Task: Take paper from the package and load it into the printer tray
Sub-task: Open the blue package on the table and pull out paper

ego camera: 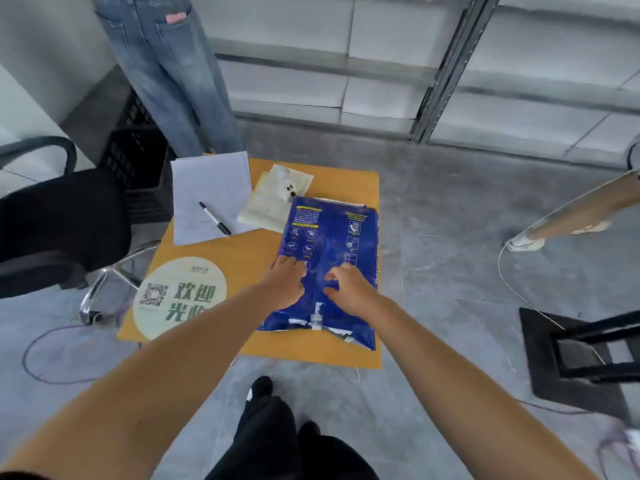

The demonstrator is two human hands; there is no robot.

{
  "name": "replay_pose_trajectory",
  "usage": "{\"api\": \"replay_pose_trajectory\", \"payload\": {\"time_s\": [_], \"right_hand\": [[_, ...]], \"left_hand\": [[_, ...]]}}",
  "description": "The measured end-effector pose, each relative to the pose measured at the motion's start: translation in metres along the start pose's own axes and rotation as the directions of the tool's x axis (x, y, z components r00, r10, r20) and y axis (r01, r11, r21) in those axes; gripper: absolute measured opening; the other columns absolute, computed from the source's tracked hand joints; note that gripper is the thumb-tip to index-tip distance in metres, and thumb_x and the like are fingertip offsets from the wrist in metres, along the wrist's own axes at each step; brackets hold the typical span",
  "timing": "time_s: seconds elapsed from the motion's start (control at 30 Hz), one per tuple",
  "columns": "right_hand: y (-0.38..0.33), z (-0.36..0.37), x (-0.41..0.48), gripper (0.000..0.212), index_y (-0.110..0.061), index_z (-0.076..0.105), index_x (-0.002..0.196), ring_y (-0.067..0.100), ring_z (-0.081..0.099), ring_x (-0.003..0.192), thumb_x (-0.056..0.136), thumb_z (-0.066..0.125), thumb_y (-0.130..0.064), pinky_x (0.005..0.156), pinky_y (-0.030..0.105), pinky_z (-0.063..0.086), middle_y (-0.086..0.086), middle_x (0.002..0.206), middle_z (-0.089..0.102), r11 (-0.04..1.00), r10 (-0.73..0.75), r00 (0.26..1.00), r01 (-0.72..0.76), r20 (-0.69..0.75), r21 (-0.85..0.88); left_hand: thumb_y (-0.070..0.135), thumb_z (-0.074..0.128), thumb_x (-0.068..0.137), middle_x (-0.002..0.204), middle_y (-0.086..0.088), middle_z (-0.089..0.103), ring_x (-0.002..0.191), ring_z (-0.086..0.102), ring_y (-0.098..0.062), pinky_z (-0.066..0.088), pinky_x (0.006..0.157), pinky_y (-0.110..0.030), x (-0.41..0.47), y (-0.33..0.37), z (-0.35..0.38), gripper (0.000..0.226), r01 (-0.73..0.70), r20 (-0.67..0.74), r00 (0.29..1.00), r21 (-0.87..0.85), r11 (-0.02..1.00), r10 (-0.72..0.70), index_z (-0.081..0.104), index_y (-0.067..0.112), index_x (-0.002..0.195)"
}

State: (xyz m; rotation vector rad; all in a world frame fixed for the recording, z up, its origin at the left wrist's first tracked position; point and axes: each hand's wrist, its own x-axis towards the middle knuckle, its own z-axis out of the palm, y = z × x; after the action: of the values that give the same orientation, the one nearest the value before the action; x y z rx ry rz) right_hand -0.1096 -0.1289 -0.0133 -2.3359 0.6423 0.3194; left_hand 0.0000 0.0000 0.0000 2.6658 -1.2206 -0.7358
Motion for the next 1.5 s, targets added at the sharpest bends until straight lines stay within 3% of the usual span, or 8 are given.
{"api": "replay_pose_trajectory", "payload": {"time_s": [0.23,0.67,0.83,1.0,1.2,1.4,1.47,1.5], "right_hand": [[0.019,0.045,-0.021,0.03,-0.015,0.063,0.119,0.02,0.043,0.121,0.09,0.064,-0.023,0.097,0.04,0.048,0.006,0.12,0.051,1.0,0.007,1.0,-0.007,-0.014,-0.006],[0.003,0.061,-0.032,0.009,-0.013,0.057,0.098,0.019,0.049,0.101,0.096,0.053,-0.02,0.075,0.036,0.052,0.003,0.104,0.053,0.997,-0.073,0.99,0.071,-0.117,-0.025],[0.001,0.067,-0.057,0.014,-0.014,0.049,0.082,0.019,0.053,0.085,0.095,0.052,-0.018,0.07,0.036,0.051,0.004,0.095,0.053,0.998,-0.068,0.984,0.069,-0.162,-0.003],[0.011,0.094,-0.086,0.008,-0.012,0.056,0.089,0.015,0.054,0.086,0.095,0.051,-0.016,0.074,0.029,0.047,0.001,0.101,0.054,0.997,-0.06,0.995,0.063,-0.083,0.04],[0.005,0.1,-0.095,0.038,-0.019,0.032,0.137,0.025,0.066,0.077,0.1,0.034,-0.021,0.062,0.032,0.048,0.011,0.093,0.065,0.983,0.105,0.989,-0.086,-0.108,0.165],[0.0,0.09,-0.088,0.049,-0.019,0.025,0.147,0.01,0.039,0.048,0.099,0.033,-0.017,0.042,0.023,0.03,-0.005,0.058,0.041,0.978,0.21,0.951,-0.205,-0.227,0.044],[-0.002,0.08,-0.084,0.048,-0.017,0.028,0.147,0.016,0.056,0.068,0.099,0.035,-0.016,0.054,0.026,0.047,0.002,0.078,0.058,0.966,0.251,0.935,-0.225,-0.25,0.129],[-0.002,0.075,-0.082,0.048,-0.015,0.03,0.147,0.018,0.06,0.092,0.099,0.036,-0.015,0.074,0.031,0.055,0.007,0.103,0.063,0.957,0.269,0.93,-0.229,-0.25,0.177]], "left_hand": [[0.001,0.048,0.092,0.136,-0.006,0.044,0.125,0.045,-0.026,0.048,0.097,-0.038,-0.014,-0.016,0.04,0.032,0.015,0.074,0.997,-0.189,0.982,-0.001,0.057,0.007,0.122],[-0.005,0.05,0.086,0.138,-0.003,0.039,0.131,0.035,-0.023,0.036,0.106,-0.029,-0.024,-0.001,0.054,0.039,0.055,0.001,0.998,-0.304,0.951,-0.058,0.058,0.011,0.12],[-0.01,0.051,0.083,0.132,-0.005,0.041,0.125,0.037,-0.022,0.034,0.097,-0.022,-0.025,0.0,0.06,0.041,0.063,-0.025,0.997,-0.346,0.936,-0.077,0.059,0.011,0.117],[-0.009,0.041,0.087,0.129,-0.004,0.047,0.12,0.045,-0.021,0.036,0.09,-0.023,-0.032,0.002,0.056,0.05,-0.013,-0.016,1.0,-0.365,0.931,0.008,0.051,0.016,0.129],[-0.002,0.042,0.093,0.131,-0.007,0.053,0.123,0.05,-0.022,0.043,0.099,-0.03,-0.038,0.017,0.051,0.047,-0.1,0.007,0.994,-0.397,0.913,0.112,0.046,0.016,0.136],[-0.001,0.038,0.094,0.135,0.002,0.049,0.105,0.061,-0.02,0.057,0.081,-0.04,-0.031,0.044,0.036,0.061,-0.223,0.027,0.969,-0.35,0.91,0.247,0.038,0.04,0.139],[0.001,0.04,0.095,0.136,0.0,0.05,0.103,0.061,-0.02,0.054,0.072,-0.03,-0.03,0.051,0.035,0.061,-0.279,0.041,0.953,-0.272,0.921,0.301,0.036,0.04,0.141],[0.003,0.042,0.095,0.135,-0.003,0.051,0.103,0.061,-0.021,0.052,0.072,-0.027,-0.03,0.053,0.036,0.06,-0.308,0.046,0.944,-0.232,0.923,0.327,0.035,0.04,0.142]]}}
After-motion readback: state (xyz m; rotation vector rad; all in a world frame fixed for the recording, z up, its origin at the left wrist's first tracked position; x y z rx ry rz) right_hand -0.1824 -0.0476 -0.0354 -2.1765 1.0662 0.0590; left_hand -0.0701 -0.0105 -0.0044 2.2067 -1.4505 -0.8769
